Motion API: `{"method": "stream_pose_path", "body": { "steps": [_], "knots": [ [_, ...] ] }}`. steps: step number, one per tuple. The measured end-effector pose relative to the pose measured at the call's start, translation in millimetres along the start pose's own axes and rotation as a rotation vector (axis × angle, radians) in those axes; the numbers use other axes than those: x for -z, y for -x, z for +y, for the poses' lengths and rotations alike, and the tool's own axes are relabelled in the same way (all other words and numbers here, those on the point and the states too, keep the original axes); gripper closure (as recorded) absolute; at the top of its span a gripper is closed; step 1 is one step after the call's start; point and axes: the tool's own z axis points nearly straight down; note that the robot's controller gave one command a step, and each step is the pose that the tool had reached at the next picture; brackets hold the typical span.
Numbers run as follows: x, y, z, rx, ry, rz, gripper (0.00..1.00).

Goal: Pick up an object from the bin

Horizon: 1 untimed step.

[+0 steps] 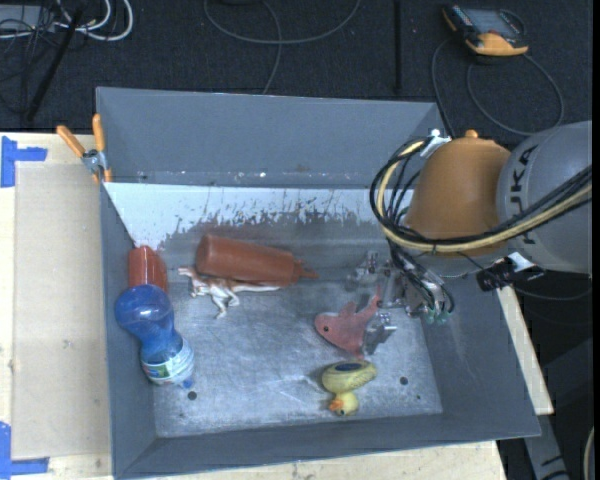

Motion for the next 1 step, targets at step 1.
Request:
{"method": "stream_pose_path", "body": {
  "steps": [1],
  "knots": [
    [-29.4,8.3,-0.9,0.006,0.000,0.007,0.00]
  ]
}}
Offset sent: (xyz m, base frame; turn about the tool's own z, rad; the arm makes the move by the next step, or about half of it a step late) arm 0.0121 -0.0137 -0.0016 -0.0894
